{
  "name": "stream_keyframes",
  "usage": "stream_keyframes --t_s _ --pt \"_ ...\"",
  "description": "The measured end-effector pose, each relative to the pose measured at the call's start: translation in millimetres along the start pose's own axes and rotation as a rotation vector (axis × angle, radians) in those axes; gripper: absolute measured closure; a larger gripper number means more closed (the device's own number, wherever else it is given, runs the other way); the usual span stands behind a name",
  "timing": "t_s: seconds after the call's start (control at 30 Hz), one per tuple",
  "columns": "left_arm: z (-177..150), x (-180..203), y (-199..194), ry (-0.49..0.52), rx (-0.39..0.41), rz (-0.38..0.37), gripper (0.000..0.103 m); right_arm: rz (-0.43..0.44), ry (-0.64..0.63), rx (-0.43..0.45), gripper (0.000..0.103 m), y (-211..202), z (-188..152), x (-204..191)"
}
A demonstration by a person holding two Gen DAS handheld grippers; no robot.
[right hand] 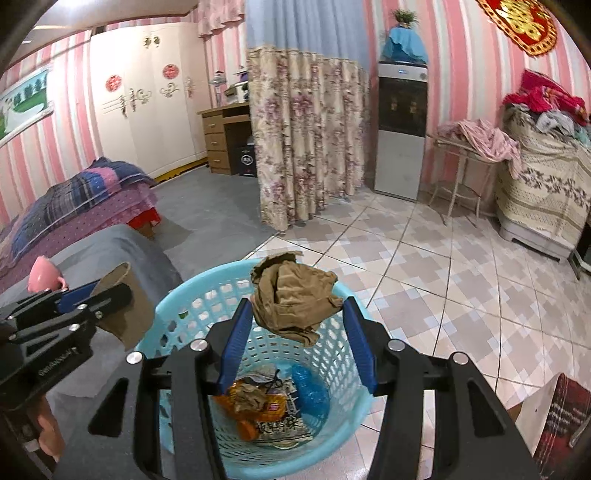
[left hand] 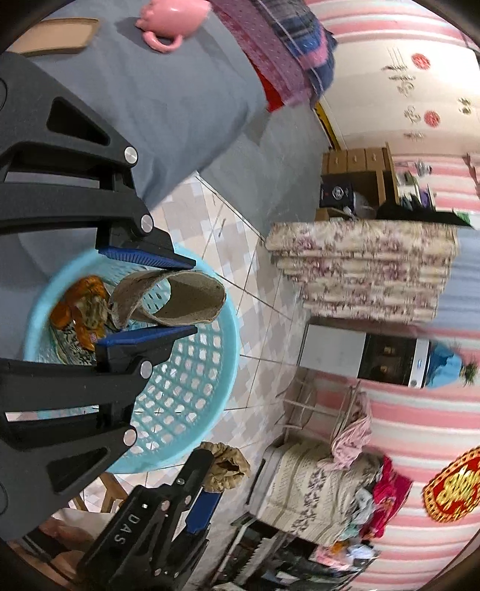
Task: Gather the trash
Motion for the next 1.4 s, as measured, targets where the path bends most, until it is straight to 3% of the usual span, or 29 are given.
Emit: stream_keyframes --t_s 0.07,0.13,0.23,0.53,0.8,0.97,1.13,1.4 --pt "3 7 8 0.028 0.001 0.009 0.069 0.003 0.014 0.001 0.052 1 0 4" --pt "3 8 14 0.047 -0.005 0.028 0.048 0.005 0.022 0.004 0.052 0 0 7" --pt "2 -5 15 0.048 0.004 0.085 0.034 0.005 0.022 0.001 0.052 2 -2 9" --pt "0 -76 -21 -0.022 0.047 0.237 0.012 0.008 0.024 -0.014 0.052 12 -6 -1" --pt "-2 -117 -43 -0.094 0.064 0.291 0.008 0.009 0.005 -0.03 0.052 33 -14 -29" --pt "-16 -134 -45 -0.128 0.042 0.311 0.008 -0.004 0.024 -0.045 0.045 44 -19 -36" --pt "-18 -147 -58 -0.167 0.055 0.327 0.008 0.012 0.045 -0.053 0.023 48 -21 -36" --pt "-26 -151 -95 -0.184 0.104 0.37 0.006 0.04 0.023 -0.006 0.014 35 -12 -52"
Point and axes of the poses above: each gripper's, at about its wrist camera, not at the fingertips, and y roughly the way its jaws point, x to its right, z to its top, the point moved 10 cm from there along y, roughly the way its jaws point, and after that the axes turned 1 degree about z, right-handed, at the moved point
